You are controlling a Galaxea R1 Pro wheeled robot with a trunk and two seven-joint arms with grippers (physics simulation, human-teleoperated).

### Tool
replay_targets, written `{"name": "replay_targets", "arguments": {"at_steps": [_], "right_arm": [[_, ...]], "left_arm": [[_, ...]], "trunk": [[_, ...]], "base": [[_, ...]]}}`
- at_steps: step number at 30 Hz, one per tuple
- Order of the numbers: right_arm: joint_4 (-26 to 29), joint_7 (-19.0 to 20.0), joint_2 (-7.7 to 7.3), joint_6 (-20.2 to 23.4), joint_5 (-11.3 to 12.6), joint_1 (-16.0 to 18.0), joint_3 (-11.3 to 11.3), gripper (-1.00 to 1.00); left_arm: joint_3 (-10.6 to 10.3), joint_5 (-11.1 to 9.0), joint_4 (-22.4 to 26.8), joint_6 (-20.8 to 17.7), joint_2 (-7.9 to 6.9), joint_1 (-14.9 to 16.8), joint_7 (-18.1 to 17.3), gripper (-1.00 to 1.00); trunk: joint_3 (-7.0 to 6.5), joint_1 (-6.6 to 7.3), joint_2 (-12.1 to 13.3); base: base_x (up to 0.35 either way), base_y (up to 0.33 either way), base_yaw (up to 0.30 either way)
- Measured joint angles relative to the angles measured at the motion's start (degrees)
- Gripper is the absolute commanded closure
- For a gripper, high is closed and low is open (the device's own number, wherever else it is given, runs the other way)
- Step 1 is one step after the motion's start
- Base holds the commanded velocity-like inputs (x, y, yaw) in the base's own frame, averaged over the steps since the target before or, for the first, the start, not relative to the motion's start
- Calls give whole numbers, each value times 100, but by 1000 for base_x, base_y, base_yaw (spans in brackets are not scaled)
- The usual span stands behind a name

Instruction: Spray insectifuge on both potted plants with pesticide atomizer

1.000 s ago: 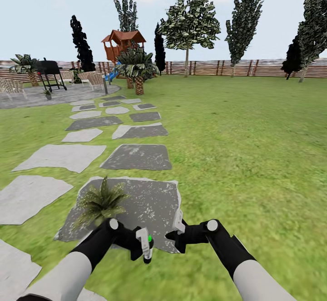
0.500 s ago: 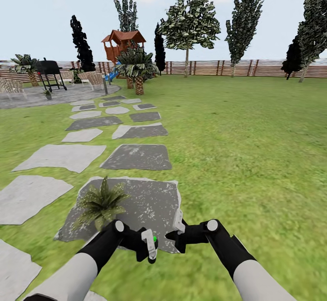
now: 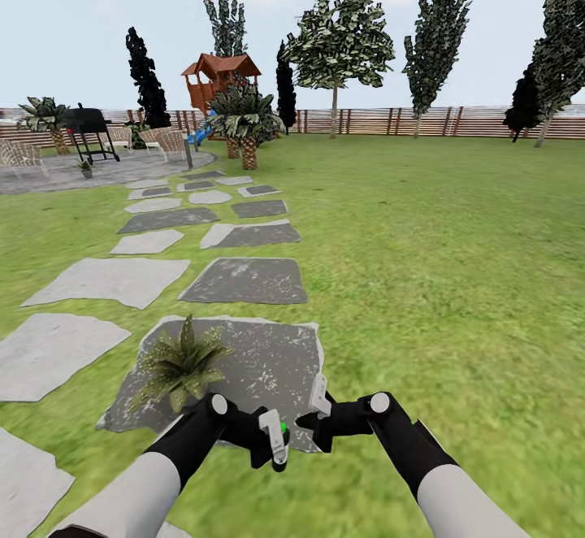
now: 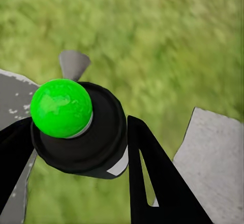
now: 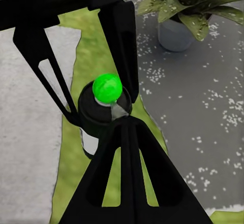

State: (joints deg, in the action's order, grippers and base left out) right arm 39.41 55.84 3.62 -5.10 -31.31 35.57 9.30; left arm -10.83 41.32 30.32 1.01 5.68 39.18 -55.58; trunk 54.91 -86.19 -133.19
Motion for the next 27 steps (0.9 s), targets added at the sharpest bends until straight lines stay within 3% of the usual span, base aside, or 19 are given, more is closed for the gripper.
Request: {"name": "replay_targets", "arguments": {"at_steps": [27], "right_arm": [[0, 0, 2, 0, 0, 0, 3, 100]], "left_arm": [[0, -22, 0, 18, 153, 0, 8, 100]], "trunk": [[0, 0, 0]], "base": [[0, 0, 0]]}}
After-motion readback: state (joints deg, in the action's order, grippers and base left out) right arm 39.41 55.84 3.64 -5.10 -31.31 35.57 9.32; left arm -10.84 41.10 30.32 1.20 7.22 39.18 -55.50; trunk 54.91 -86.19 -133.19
